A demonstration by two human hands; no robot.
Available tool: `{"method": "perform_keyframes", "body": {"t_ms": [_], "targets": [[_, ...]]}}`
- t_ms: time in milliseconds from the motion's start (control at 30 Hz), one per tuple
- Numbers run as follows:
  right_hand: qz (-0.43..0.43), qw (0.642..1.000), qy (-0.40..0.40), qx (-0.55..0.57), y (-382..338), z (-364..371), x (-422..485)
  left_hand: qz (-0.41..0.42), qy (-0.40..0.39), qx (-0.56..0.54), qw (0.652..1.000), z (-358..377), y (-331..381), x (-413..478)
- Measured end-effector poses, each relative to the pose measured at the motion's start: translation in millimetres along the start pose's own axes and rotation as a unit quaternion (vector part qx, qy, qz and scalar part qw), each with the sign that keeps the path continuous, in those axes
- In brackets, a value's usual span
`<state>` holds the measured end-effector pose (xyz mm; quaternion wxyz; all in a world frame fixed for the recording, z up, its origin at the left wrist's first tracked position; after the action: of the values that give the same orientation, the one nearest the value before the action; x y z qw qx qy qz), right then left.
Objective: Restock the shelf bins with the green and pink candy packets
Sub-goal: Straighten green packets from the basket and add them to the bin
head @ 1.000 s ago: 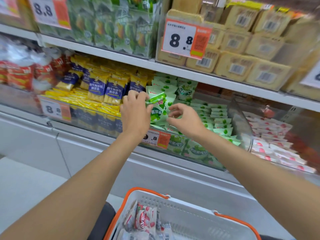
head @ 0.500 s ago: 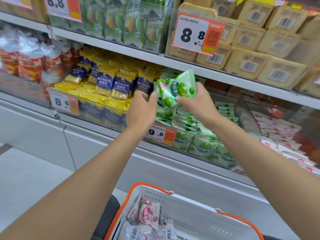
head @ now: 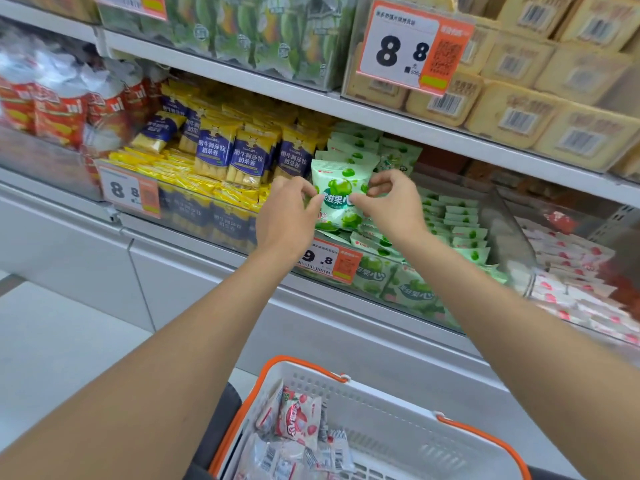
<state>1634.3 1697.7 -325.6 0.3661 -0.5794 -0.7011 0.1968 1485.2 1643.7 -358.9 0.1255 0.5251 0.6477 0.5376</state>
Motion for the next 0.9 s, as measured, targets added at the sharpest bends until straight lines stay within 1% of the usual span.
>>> {"method": "perform_keyframes", "body": {"t_ms": [67, 167, 333, 433, 500, 567, 633, 667, 733, 767, 800, 833, 900], "targets": [[-0.011, 1.000, 0.020, -0.009, 6.3, 7.7, -6.5, 0.008, 0.001, 0.009, 1.000, 2.7, -0.8, -1.1], [-0.021, 0.999, 0.026, -0.021, 8.3, 13.8, -11.8, 0.011, 0.017, 0.009, 1.000, 4.1, -1.5, -1.0], [-0.029, 1.000, 0.007, -0.003, 10.7, 15.3, -19.0, 0.021, 0.035, 0.013, 0.999, 5.9, -2.4, -5.4], [-0.058, 0.997, 0.046, -0.020, 16.2, 10.7, -30.2, 0.026, 0.054, 0.011, 0.998, 5.9, -0.7, -12.3], [-0.105, 0.990, 0.083, -0.036, 20.8, 4.2, -41.7, 0.018, 0.066, -0.004, 0.998, 8.2, 1.3, -21.5], [-0.163, 0.979, 0.106, -0.057, 27.6, -1.8, -56.3, -0.017, 0.050, -0.037, 0.998, 15.9, 1.4, -36.6], [-0.207, 0.968, 0.116, -0.078, 40.7, -3.4, -75.3, -0.065, 0.003, -0.060, 0.996, 27.2, -2.5, -57.1], [-0.213, 0.967, 0.111, -0.085, 50.0, -2.2, -86.8, -0.093, -0.031, -0.059, 0.993, 33.7, -6.0, -68.7], [-0.194, 0.974, 0.070, -0.096, 76.1, 6.5, -111.9, -0.152, -0.107, -0.050, 0.981, 47.5, -17.4, -93.2], [-0.165, 0.981, 0.032, -0.101, 92.6, 12.9, -125.2, -0.176, -0.141, -0.038, 0.974, 54.4, -24.7, -105.6], [-0.123, 0.986, -0.019, -0.107, 111.1, 19.8, -139.4, -0.199, -0.174, -0.019, 0.964, 61.0, -32.5, -118.3], [-0.069, 0.987, -0.086, -0.114, 133.7, 29.0, -154.4, -0.215, -0.209, 0.004, 0.954, 66.4, -40.1, -131.2], [0.045, 0.965, -0.227, -0.121, 187.0, 47.3, -188.6, -0.227, -0.304, 0.081, 0.922, 77.0, -56.8, -157.8]]}}
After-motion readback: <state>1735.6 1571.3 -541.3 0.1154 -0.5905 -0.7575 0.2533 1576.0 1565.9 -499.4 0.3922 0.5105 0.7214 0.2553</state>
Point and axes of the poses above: each hand's wrist, its own x-axis towards the middle knuckle, its own z-axis out of the palm, y = z × x, the point moved 1 cm from there along x, towards the middle knuckle, and after that the axes turned 9 degrees about -x, right-handed, at the moved point
